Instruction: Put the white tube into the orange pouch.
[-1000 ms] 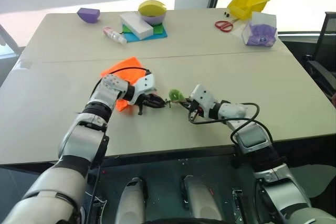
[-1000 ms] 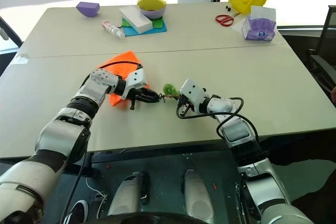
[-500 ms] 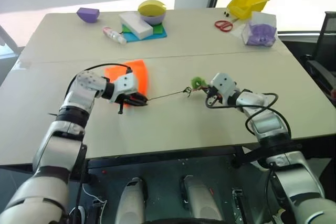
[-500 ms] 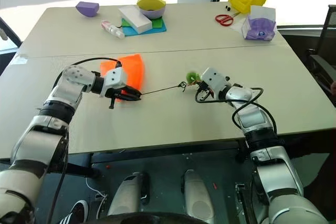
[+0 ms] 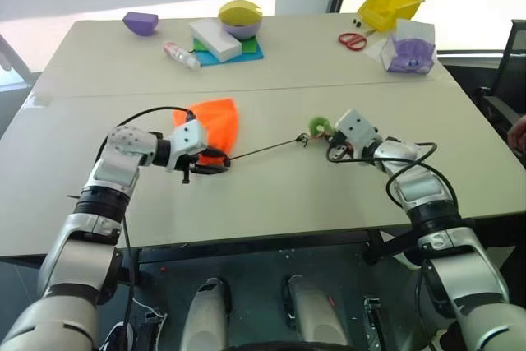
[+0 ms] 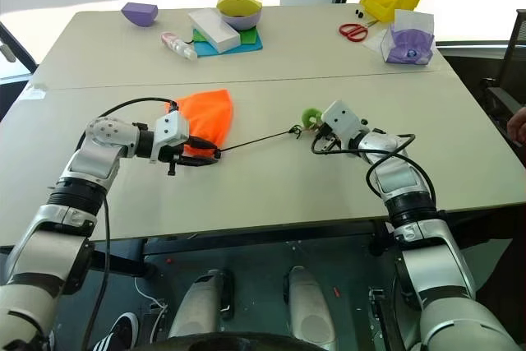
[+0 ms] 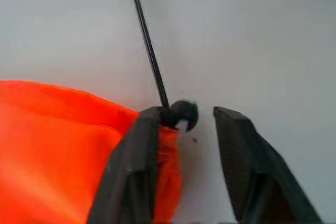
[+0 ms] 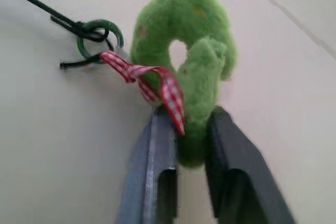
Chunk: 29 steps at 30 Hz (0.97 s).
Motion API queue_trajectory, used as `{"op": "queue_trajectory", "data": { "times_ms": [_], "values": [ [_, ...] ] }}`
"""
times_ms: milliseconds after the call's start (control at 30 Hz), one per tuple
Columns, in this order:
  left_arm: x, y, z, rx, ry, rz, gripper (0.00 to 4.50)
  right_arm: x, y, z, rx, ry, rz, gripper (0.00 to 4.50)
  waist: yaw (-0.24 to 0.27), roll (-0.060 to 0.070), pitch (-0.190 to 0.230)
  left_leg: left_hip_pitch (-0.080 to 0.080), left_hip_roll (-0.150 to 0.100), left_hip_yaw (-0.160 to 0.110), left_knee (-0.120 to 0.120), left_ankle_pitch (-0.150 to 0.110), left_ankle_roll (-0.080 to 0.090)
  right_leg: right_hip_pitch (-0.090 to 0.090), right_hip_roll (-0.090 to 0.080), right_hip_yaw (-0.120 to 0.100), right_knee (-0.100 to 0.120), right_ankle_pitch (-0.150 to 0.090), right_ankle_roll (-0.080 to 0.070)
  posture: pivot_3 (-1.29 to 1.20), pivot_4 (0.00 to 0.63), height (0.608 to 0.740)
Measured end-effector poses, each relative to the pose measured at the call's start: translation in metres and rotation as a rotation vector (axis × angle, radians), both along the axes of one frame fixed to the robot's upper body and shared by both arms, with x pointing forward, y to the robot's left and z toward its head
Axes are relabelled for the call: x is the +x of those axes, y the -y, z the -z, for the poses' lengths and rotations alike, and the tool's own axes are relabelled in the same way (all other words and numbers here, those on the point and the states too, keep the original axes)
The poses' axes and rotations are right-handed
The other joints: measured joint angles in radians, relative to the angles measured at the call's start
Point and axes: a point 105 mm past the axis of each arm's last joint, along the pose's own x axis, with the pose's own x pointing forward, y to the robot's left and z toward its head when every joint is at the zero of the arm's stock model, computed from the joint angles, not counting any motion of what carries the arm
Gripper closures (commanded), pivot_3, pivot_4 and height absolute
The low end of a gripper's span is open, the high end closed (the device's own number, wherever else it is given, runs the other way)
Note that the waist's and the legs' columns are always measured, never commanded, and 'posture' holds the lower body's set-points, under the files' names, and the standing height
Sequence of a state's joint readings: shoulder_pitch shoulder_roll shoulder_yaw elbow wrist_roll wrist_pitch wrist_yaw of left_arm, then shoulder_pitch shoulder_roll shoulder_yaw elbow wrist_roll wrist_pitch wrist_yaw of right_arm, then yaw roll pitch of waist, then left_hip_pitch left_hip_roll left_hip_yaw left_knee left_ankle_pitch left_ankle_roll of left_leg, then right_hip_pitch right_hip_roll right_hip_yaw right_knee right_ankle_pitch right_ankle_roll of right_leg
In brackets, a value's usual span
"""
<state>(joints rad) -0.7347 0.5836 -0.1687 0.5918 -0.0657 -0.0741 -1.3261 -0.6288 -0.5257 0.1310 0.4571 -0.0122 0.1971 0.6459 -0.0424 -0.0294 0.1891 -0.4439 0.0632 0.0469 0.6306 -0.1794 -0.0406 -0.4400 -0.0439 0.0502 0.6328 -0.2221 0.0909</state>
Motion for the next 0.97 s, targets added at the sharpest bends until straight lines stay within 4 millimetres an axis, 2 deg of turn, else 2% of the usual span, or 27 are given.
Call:
{"op": "queue_trajectory", "data": {
  "times_ms": [67, 100, 133, 167, 233, 367, 433, 533, 667, 800, 967],
  "values": [
    [0.001, 0.002, -0.003, -0.064, -0.012, -0.032, 0.33, -0.009, -0.007, -0.002, 0.042, -0.022, -0.048, 1.43, -0.001, 0.000, 0.000, 0.000, 0.000, 0.000, 0.000, 0.000, 0.000, 0.000, 0.000, 0.000, 0.001, 0.000, 0.000, 0.00, 0.150, 0.740],
    [0.001, 0.003, -0.007, -0.100, -0.017, -0.043, 0.00, -0.016, -0.011, -0.001, 0.055, -0.034, -0.083, 0.93, -0.001, 0.000, 0.000, 0.000, 0.000, 0.000, 0.001, 0.000, 0.000, 0.000, 0.000, 0.000, 0.001, 0.000, 0.000, 0.00, 0.150, 0.740],
    [0.001, 0.004, -0.013, -0.132, -0.016, -0.053, 0.00, -0.023, -0.015, 0.000, 0.067, -0.048, -0.124, 0.36, -0.001, 0.000, 0.000, 0.000, 0.000, 0.000, 0.000, 0.000, 0.000, 0.000, 0.000, 0.000, 0.001, 0.000, 0.000, 0.00, 0.150, 0.740],
    [0.002, 0.003, -0.021, -0.169, -0.014, -0.071, 0.00, -0.031, -0.018, 0.000, 0.074, -0.058, -0.163, 0.02, -0.001, 0.000, 0.000, 0.000, 0.000, 0.000, 0.000, 0.000, 0.000, 0.000, 0.000, 0.000, 0.001, 0.000, 0.000, 0.00, 0.150, 0.740],
    [0.002, -0.004, -0.036, -0.223, -0.010, -0.114, 0.00, -0.043, -0.023, -0.010, 0.111, -0.044, -0.231, 0.02, -0.003, 0.000, 0.000, 0.001, 0.000, 0.000, 0.000, 0.000, 0.000, 0.000, 0.000, 0.000, 0.001, 0.000, 0.000, 0.00, 0.150, 0.740],
    [0.005, -0.020, -0.061, -0.328, 0.026, -0.207, 0.00, -0.055, -0.034, -0.067, 0.246, 0.108, -0.319, 0.02, -0.002, 0.000, 0.000, 0.002, 0.000, -0.001, 0.000, 0.000, 0.000, 0.001, 0.001, 0.000, 0.002, 0.000, 0.000, 0.00, 0.150, 0.740],
    [0.007, -0.032, -0.064, -0.349, 0.064, -0.273, 0.00, -0.063, -0.043, -0.079, 0.240, 0.164, -0.368, 0.02, -0.001, 0.000, 0.000, 0.003, 0.001, -0.001, 0.000, 0.000, 0.000, 0.001, 0.001, 0.000, 0.002, 0.000, 0.000, 0.00, 0.150, 0.740],
    [0.007, -0.057, -0.056, -0.328, 0.103, -0.385, 0.00, -0.077, -0.053, -0.066, 0.229, 0.140, -0.418, 0.02, -0.001, 0.000, 0.000, 0.002, 0.001, -0.001, 0.000, 0.000, 0.000, 0.001, 0.000, 0.000, 0.000, 0.000, 0.000, 0.00, 0.150, 0.740],
    [-0.002, -0.089, -0.023, -0.279, 0.117, -0.548, 0.00, -0.100, -0.065, -0.028, 0.228, 0.021, -0.472, 0.02, 0.001, 0.000, 0.000, 0.000, 0.001, 0.001, -0.001, 0.000, 0.000, 0.000, -0.001, 0.000, -0.001, 0.000, 0.000, 0.00, 0.150, 0.740],
    [-0.018, -0.112, -0.005, -0.286, 0.130, -0.674, 0.00, -0.110, -0.071, -0.018, 0.240, 0.001, -0.475, 0.02, 0.001, 0.000, 0.000, 0.001, 0.001, 0.001, 0.000, 0.000, -0.001, 0.000, -0.002, 0.000, -0.001, 0.001, -0.002, 0.00, 0.150, 0.740],
    [-0.039, -0.130, 0.012, -0.337, 0.128, -0.805, 0.00, -0.107, -0.061, -0.015, 0.212, -0.008, -0.439, 0.02, 0.002, -0.001, -0.001, 0.002, 0.001, 0.002, -0.001, -0.002, -0.004, 0.001, -0.004, -0.001, -0.003, 0.003, -0.005, 0.00, 0.150, 0.740]
  ]
}}
